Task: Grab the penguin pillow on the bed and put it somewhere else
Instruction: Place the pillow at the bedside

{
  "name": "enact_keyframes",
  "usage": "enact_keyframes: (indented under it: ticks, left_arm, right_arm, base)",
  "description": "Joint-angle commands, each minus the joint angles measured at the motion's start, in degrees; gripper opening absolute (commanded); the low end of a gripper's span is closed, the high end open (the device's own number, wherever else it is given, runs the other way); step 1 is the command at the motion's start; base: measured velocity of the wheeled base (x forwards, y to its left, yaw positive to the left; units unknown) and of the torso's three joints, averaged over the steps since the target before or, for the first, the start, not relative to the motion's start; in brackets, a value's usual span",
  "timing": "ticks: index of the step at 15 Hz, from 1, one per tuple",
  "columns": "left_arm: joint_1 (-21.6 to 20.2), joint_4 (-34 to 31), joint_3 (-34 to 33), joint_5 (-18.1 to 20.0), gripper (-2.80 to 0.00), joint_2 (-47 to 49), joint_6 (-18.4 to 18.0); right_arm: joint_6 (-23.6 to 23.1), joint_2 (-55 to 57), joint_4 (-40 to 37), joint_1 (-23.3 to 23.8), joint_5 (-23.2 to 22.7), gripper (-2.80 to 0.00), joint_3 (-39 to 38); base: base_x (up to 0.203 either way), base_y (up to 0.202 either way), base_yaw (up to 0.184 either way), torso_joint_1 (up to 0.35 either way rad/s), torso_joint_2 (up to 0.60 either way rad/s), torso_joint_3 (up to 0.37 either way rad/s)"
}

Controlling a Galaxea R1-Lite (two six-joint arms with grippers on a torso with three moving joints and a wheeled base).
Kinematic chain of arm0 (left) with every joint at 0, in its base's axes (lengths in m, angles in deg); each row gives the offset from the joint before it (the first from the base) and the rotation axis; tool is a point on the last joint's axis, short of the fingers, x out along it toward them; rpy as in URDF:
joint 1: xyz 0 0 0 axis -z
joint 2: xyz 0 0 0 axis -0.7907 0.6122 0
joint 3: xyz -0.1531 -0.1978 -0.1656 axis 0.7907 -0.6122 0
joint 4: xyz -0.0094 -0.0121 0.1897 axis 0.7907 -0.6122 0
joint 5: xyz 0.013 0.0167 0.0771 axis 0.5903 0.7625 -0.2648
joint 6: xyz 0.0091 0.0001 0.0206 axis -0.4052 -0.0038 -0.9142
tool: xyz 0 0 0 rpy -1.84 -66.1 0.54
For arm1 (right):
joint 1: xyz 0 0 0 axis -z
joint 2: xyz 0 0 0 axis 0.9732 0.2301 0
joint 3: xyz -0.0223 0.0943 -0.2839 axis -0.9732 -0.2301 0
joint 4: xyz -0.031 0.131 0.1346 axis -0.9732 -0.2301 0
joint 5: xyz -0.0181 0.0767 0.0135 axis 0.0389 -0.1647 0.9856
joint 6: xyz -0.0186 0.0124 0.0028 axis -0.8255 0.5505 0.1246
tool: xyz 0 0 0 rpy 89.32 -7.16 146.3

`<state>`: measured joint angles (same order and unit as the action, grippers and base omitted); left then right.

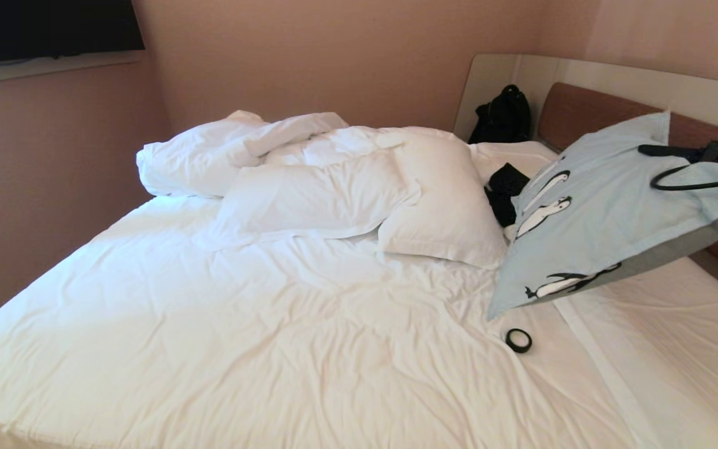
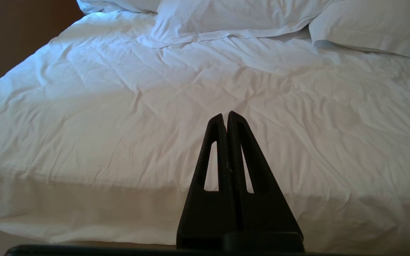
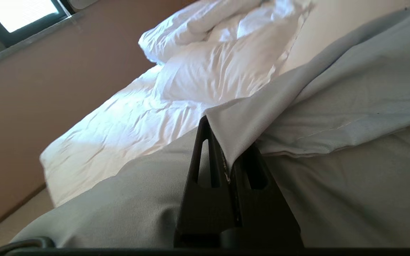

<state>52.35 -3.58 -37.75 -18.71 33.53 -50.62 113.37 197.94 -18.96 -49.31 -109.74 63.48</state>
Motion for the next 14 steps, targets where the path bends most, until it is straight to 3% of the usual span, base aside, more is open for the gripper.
enact_keyframes:
  ticks: [1,4,7,11,14]
  left_arm:
    - [-0.01,0.01,-0.09,-0.01,-2.80,-0.02,0.09]
    - [-0.01,0.01,-0.09,-0.01,-2.80,-0.02,0.08]
    - [-0.03,0.01,-0.09,-0.01,-2.80,-0.02,0.04]
    - [-0.01,0.01,-0.09,-0.01,-2.80,-0.02,0.02]
    - [-0.01,0.01,-0.09,-0.01,-2.80,-0.02,0.02]
  right_arm:
    - [0.10,1.02,-24.99,-0.59,19.07,-2.80,6.22]
    - [-1.30,0.40,-28.07,-0.58,18.71,-2.80,6.77]
    - [-3.78,2.43,-27.81,0.54,14.21,-2.80,6.75]
    - [-17.02,8.14,-25.02,3.44,13.14,-2.80,6.86]
    - [-19.65,9.62,-22.79,4.00,13.19,-2.80,6.86]
  base:
    - [0.000,0.000,0.000,0.000,0.00,0.000]
    - [0.000,0.000,0.000,0.000,0.00,0.000]
    - [0.000,0.000,0.000,0.000,0.00,0.000]
    - [0.000,0.000,0.000,0.000,0.00,0.000]
    - [0.000,0.000,0.000,0.000,0.00,0.000]
